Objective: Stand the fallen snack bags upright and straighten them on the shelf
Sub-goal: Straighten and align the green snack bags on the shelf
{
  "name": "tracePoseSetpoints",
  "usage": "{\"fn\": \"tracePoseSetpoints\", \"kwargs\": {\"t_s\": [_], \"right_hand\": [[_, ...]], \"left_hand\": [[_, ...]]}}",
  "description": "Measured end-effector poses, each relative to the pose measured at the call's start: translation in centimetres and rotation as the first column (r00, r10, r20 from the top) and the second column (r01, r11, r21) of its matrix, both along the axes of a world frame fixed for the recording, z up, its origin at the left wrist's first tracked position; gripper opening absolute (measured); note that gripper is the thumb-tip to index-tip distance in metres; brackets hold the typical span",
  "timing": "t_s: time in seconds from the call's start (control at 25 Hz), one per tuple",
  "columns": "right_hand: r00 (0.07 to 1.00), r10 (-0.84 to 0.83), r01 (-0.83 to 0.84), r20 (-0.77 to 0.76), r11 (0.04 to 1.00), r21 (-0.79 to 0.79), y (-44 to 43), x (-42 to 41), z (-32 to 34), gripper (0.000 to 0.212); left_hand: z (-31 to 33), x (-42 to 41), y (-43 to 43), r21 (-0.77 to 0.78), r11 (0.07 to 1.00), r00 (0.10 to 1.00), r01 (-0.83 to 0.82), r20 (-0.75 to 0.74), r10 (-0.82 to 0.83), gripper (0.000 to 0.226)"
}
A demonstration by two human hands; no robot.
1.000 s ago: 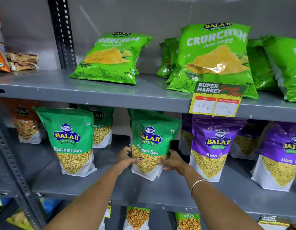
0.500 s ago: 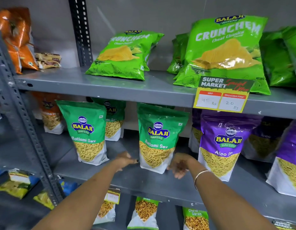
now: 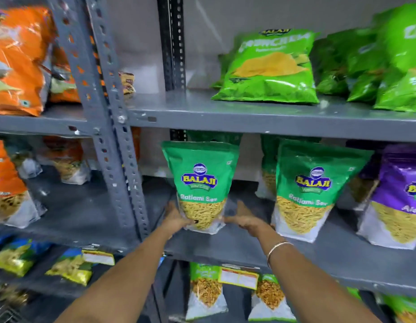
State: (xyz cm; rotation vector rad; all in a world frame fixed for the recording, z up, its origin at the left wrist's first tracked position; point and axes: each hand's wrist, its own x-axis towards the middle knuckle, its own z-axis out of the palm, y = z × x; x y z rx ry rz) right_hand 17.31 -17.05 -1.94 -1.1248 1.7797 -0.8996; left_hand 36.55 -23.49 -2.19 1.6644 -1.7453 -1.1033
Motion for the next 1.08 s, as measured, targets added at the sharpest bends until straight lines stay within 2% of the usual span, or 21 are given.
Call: {"fn": "tracePoseSetpoints", "kwargs": {"t_s": [0.04, 0.08, 0.2, 0.28, 0.4, 0.56, 0.72, 1.08], "right_hand": [[0.995, -0.043, 0.045, 0.090, 0.999, -0.024, -0.7, 0.8, -0.5, 0.094], [0.985, -0.063, 0.070, 0.160, 0.997, -0.037, -0.8, 1.6, -0.6, 0.089], [0.970, -0.075, 0.109, 0.231, 0.984, -0.140, -0.8, 3.2, -1.1, 0.071], [0.964, -0.089, 0.140, 0.251, 0.972, -0.191, -0.1, 4.0, -0.9, 0.074], [0.975, -0.118, 0.151, 0.188, 0.974, -0.170, 1.5, 4.9, -0.5, 0.086], [0.983, -0.126, 0.145, 0.135, 0.979, -0.143, 3.5, 5.3, -0.5, 0.070], [0.987, -0.131, 0.143, 0.095, 0.981, -0.130, 4.7, 5.8, -0.7, 0.069], [0.985, -0.110, 0.131, 0.135, 0.979, -0.158, 4.8, 5.6, -1.7, 0.066]], "left_hand": [[-0.6, 0.2, -0.9, 0.010, 0.999, 0.999, 0.048, -0.024, -0.048, 0.058], [-0.9, 0.3, -1.3, 0.025, 0.997, 0.996, 0.074, -0.060, -0.073, 0.055], [-2.2, 0.7, -2.4, 0.046, 0.995, 0.986, 0.088, -0.148, -0.080, 0.075], [-2.5, 1.0, -2.3, 0.039, 0.992, 0.982, 0.119, -0.155, -0.112, 0.077], [-1.8, 1.7, -1.0, 0.067, 0.982, 0.974, 0.175, -0.158, -0.163, 0.069], [-1.5, 2.8, 1.3, 0.017, 0.987, 0.984, 0.159, -0.086, -0.157, 0.072], [-1.3, 3.4, 3.0, -0.017, 0.990, 0.989, 0.141, -0.039, -0.142, 0.071], [-1.4, 3.4, 3.9, -0.017, 0.991, 0.990, 0.131, -0.050, -0.131, 0.074]]}}
